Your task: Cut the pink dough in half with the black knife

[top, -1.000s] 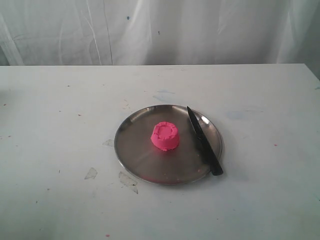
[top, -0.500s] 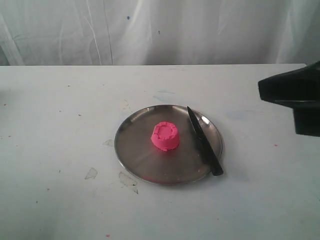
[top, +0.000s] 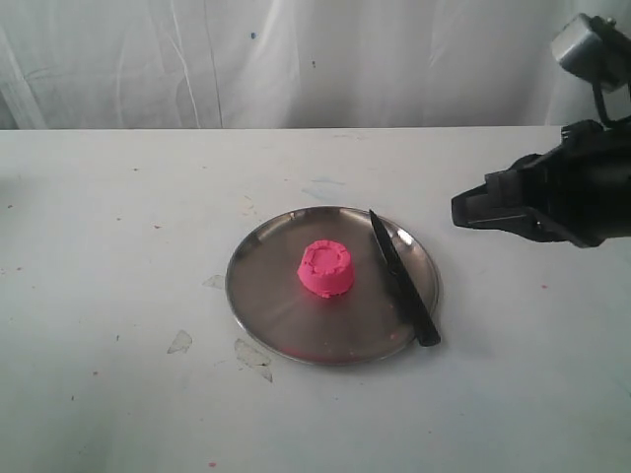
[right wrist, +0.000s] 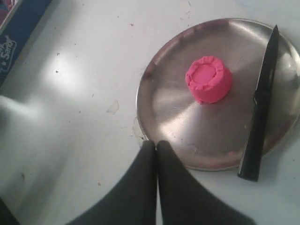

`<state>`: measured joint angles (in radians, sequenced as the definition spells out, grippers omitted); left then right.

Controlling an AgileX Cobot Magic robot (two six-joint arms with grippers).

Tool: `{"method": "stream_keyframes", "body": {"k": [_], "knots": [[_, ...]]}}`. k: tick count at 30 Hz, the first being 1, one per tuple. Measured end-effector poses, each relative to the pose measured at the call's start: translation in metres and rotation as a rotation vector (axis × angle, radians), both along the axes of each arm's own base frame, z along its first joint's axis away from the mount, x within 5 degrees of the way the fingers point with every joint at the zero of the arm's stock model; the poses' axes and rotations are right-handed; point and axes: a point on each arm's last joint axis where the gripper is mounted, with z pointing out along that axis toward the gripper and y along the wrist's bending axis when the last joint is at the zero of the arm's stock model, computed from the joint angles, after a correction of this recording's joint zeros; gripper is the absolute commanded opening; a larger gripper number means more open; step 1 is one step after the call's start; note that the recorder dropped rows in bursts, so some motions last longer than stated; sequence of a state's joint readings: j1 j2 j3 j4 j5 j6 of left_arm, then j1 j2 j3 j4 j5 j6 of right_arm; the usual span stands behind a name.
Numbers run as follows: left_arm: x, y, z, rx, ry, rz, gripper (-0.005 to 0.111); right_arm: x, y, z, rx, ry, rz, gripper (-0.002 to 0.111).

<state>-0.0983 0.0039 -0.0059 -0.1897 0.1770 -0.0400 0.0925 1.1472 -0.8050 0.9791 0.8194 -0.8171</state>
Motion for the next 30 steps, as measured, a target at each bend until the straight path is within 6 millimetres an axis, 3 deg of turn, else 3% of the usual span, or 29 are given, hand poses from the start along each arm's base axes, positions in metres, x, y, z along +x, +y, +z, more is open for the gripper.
{"method": "stream_keyframes", "body": {"k": [5, 8, 10, 13, 21, 25, 30], "knots": [[0.000, 0.000, 0.000, 0.000, 0.000, 0.000, 0.000, 0.011, -0.019, -0.036, 0.145, 0.083, -0.099, 0.000], [0.000, 0.000, 0.000, 0.000, 0.000, 0.000, 0.000, 0.002, -0.020, -0.074, 0.286, 0.207, -0.103, 0.000], [0.000, 0.000, 0.000, 0.000, 0.000, 0.000, 0.000, -0.008, -0.015, -0.083, 0.344, 0.260, -0.038, 0.000], [0.000, 0.000, 0.000, 0.000, 0.000, 0.000, 0.000, -0.021, -0.001, -0.074, 0.408, 0.223, 0.164, 0.000], [0.000, 0.000, 0.000, 0.000, 0.000, 0.000, 0.000, -0.043, 0.025, -0.056, 0.256, -0.099, 0.509, 0.000], [0.000, 0.000, 0.000, 0.000, 0.000, 0.000, 0.000, -0.045, 0.027, -0.051, 0.083, -0.337, 0.575, 0.000], [0.000, 0.000, 0.000, 0.000, 0.000, 0.000, 0.000, -0.043, 0.024, -0.025, -0.216, -0.733, 0.571, 0.000]]}}
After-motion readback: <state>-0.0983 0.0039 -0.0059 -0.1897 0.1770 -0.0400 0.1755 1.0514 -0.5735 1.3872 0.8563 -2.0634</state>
